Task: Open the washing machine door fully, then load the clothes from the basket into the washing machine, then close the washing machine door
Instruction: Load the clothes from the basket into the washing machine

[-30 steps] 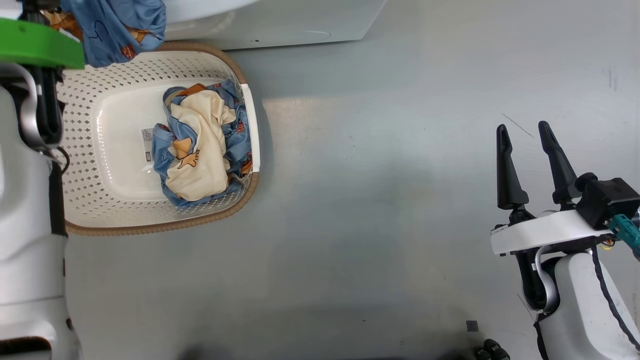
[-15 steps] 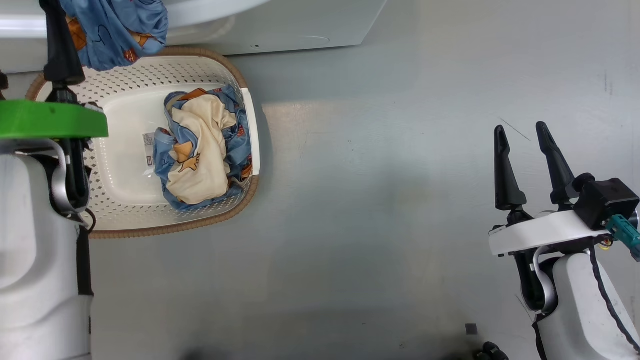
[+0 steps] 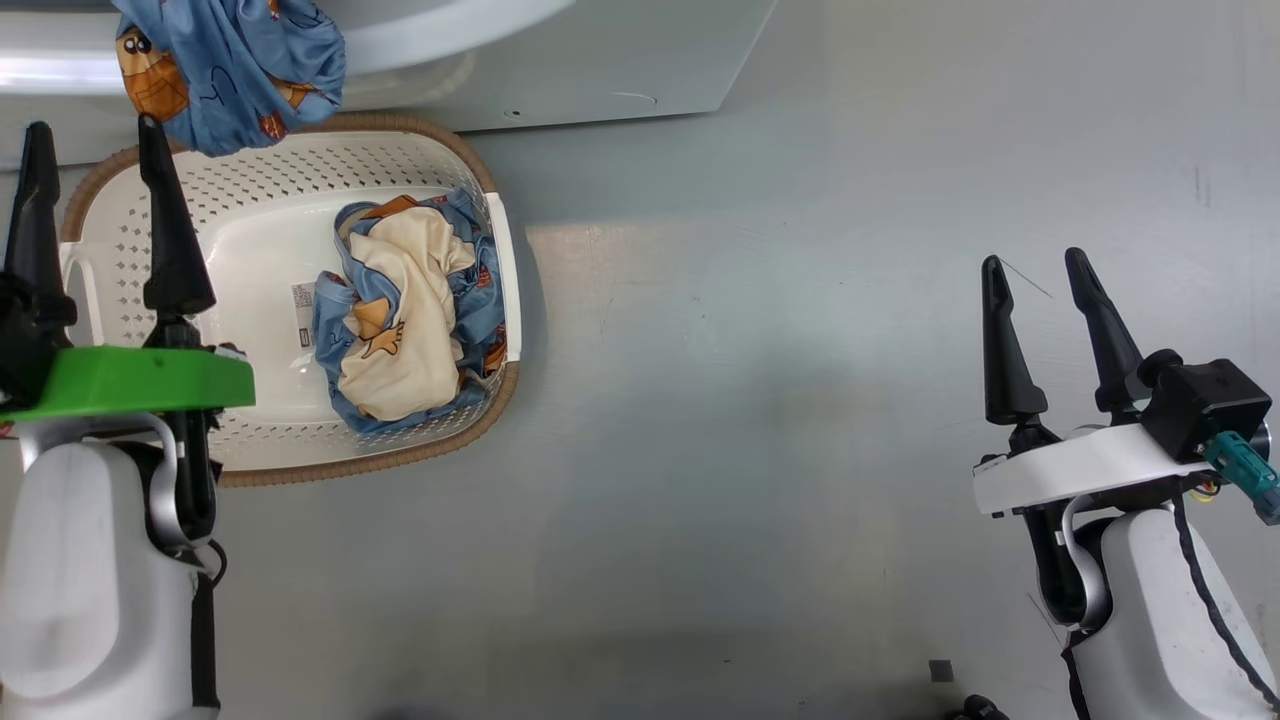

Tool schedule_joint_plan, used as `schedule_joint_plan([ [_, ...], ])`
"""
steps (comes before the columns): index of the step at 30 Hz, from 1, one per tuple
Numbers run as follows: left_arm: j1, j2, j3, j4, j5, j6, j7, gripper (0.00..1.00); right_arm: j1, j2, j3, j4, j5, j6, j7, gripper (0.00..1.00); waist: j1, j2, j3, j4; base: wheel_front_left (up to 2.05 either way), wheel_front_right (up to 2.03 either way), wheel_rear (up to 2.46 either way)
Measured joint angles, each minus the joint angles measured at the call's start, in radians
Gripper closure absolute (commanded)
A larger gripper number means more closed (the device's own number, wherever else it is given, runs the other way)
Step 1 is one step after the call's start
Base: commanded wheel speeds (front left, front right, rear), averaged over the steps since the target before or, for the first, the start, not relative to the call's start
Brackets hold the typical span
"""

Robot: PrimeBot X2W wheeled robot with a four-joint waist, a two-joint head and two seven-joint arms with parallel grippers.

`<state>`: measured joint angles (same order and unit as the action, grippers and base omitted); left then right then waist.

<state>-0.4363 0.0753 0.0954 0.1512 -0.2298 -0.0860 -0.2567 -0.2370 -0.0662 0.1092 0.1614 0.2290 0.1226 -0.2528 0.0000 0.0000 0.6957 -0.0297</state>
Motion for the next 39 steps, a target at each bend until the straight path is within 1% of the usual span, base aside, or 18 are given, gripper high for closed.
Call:
schedule_joint_plan([
  [11,0.135,-0.023,0.009,-0.026,0.001,0.000,0.000,0.00,0.001,-0.002,0.006,0.003,0.000,0.000,0.000,0.00,0.0000,0.0000,-0.017,-0.006,0.00,0.00,0.00],
  [19,0.204,-0.028,0.006,-0.035,0.008,0.000,0.000,0.00,0.001,-0.005,0.013,0.005,0.000,0.000,0.000,0.00,0.0000,0.0000,-0.021,-0.010,0.00,0.00,0.00],
  [23,0.240,-0.029,0.008,-0.040,0.008,0.008,0.000,0.00,0.001,-0.006,0.014,0.005,0.000,0.000,0.000,0.00,0.0000,0.0000,-0.022,-0.012,0.00,0.00,0.00],
  [30,0.274,-0.030,0.019,-0.060,0.006,0.009,0.000,0.00,0.001,-0.007,0.014,0.005,0.000,0.000,0.000,0.00,0.0000,0.0000,-0.024,-0.013,0.00,0.00,0.00],
  [39,0.281,-0.032,0.015,-0.070,-0.001,0.012,0.000,0.00,0.001,-0.010,0.017,0.005,0.000,0.000,0.000,0.00,0.0000,0.0000,-0.025,-0.014,0.00,0.00,0.00],
])
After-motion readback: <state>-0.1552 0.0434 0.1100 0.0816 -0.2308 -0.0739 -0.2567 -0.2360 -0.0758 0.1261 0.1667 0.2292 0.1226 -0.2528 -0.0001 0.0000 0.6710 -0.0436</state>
